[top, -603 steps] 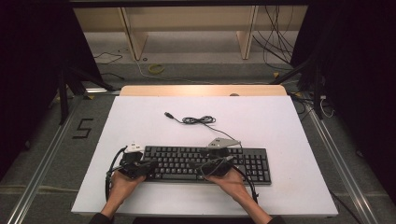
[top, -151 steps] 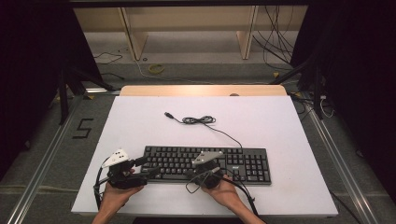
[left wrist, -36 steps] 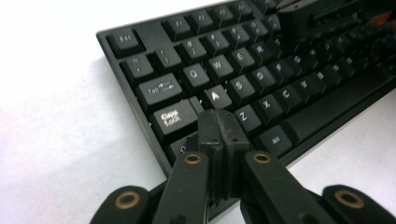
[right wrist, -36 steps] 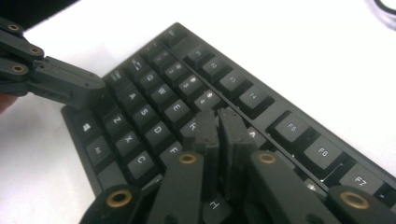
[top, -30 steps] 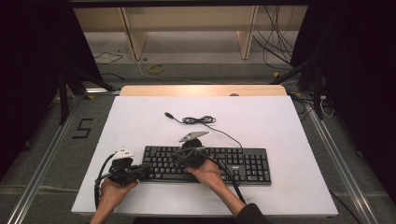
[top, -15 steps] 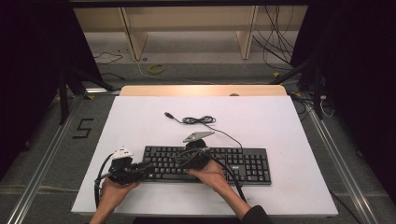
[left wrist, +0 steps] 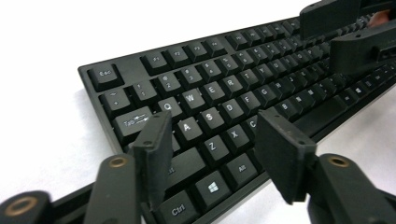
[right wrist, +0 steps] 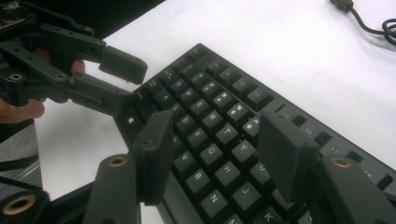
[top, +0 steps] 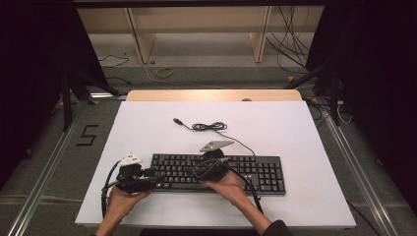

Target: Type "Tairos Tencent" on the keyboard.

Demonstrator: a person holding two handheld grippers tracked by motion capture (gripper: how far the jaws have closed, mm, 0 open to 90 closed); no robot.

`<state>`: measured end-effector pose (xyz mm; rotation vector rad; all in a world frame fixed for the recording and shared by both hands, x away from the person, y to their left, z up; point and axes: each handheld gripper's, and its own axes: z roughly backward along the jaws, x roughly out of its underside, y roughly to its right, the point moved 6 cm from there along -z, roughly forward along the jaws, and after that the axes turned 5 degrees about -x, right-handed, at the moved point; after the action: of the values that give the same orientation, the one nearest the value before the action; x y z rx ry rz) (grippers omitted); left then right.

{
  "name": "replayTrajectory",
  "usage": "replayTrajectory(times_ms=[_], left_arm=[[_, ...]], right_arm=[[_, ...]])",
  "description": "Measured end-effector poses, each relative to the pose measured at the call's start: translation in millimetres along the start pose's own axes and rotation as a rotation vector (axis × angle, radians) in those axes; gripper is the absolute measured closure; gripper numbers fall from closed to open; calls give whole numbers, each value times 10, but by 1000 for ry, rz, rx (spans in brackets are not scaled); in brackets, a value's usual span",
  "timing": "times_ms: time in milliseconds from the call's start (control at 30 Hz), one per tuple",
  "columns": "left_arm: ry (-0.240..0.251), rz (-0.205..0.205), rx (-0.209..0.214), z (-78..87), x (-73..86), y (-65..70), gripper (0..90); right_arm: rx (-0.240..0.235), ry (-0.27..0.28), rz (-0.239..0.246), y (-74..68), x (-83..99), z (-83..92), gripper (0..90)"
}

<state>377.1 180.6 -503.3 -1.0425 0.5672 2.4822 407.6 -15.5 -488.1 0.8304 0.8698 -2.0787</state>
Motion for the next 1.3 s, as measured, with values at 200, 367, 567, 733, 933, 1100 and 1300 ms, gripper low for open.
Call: replayTrajectory(times_ms=[200, 367, 567, 733, 933, 1100, 1300], left_arm=[[10, -6, 7, -14, -27, 35, 401], [5, -11, 11, -37, -32, 59, 378], [13, -12, 6, -55, -80, 60, 375], [13, -13, 5, -86, -113, 59, 377], [9, -20, -8, -158, -188, 42, 468], [1, -21, -14, -206, -226, 17, 594], [-19, -37, -6, -262, -246, 22, 708]], right_arm=[[-4, 13, 0, -8, 25, 56, 459], [-2, 15, -3, -13, 56, 84, 440], [-1, 15, -6, -17, 105, 124, 404], [1, 14, -3, -18, 148, 171, 391], [4, 17, -3, -9, 259, 274, 360], [5, 22, -4, -2, 316, 346, 350], [5, 34, 0, -14, 356, 416, 347]])
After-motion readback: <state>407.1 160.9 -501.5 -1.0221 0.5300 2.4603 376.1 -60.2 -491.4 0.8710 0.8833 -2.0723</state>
